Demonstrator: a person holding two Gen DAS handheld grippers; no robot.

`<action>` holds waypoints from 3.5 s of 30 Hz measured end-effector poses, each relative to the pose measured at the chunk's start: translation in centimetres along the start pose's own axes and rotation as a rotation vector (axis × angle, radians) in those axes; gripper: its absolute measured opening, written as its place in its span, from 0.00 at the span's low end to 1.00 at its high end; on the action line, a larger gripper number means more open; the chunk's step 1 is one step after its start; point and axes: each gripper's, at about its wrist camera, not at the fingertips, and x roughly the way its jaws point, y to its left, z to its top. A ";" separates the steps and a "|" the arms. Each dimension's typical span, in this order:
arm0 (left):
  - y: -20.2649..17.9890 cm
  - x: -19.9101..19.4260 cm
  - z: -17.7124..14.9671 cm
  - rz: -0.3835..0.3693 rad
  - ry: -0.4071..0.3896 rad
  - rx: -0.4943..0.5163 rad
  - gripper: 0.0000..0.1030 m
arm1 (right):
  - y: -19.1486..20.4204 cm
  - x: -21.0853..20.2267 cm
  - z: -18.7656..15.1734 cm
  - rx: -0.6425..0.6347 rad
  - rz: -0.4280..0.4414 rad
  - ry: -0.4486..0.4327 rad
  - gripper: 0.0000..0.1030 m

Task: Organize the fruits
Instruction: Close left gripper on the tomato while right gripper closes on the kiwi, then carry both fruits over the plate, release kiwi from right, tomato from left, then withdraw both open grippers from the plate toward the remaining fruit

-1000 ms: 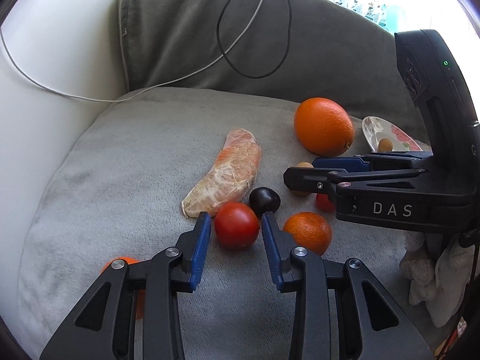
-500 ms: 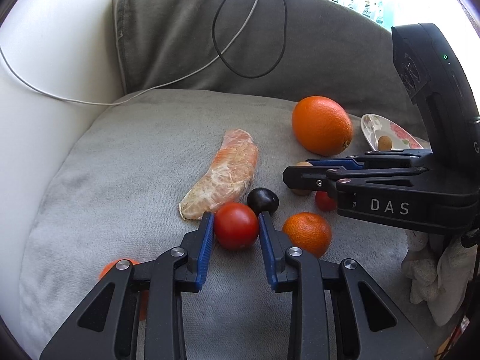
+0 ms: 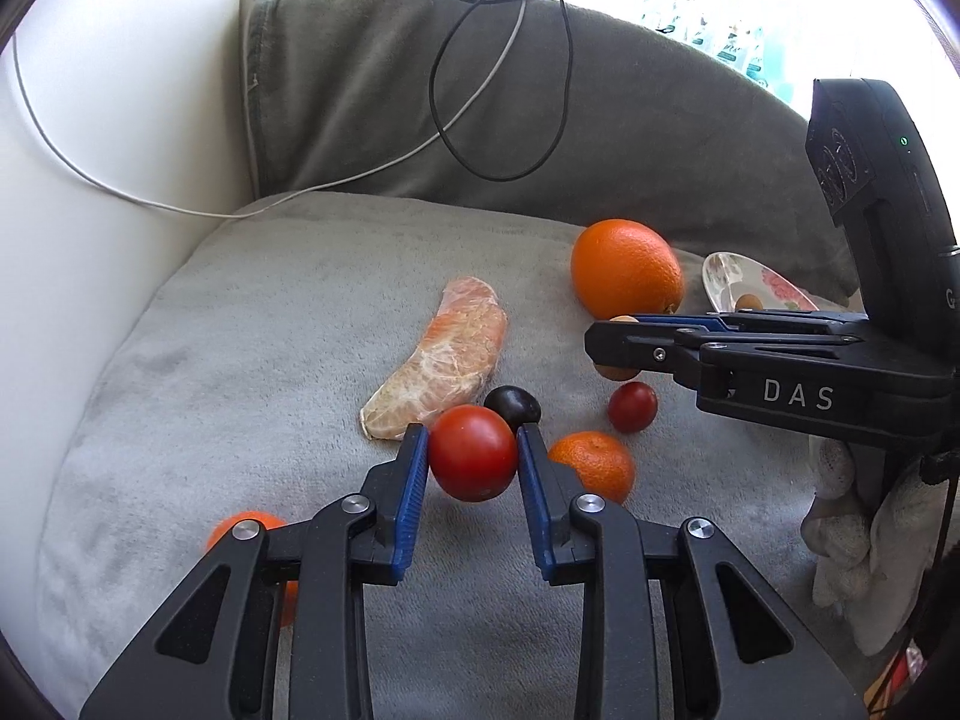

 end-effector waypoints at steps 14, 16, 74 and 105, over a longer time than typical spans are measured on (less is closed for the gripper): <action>-3.6 -1.7 1.1 -0.080 -0.050 0.021 0.27 | -3.4 -5.9 -0.7 0.077 -0.039 -0.110 0.27; -4.4 -1.6 1.4 -0.097 -0.054 0.027 0.27 | -4.2 -6.8 -1.0 0.093 -0.054 -0.125 0.27; -17.2 3.4 2.8 -0.286 -0.002 0.201 0.46 | -14.4 -12.4 -4.1 0.276 -0.197 -0.201 0.81; -13.3 -1.6 2.4 -0.254 -0.070 0.159 0.74 | -10.9 -13.7 -2.9 0.296 -0.130 -0.208 0.88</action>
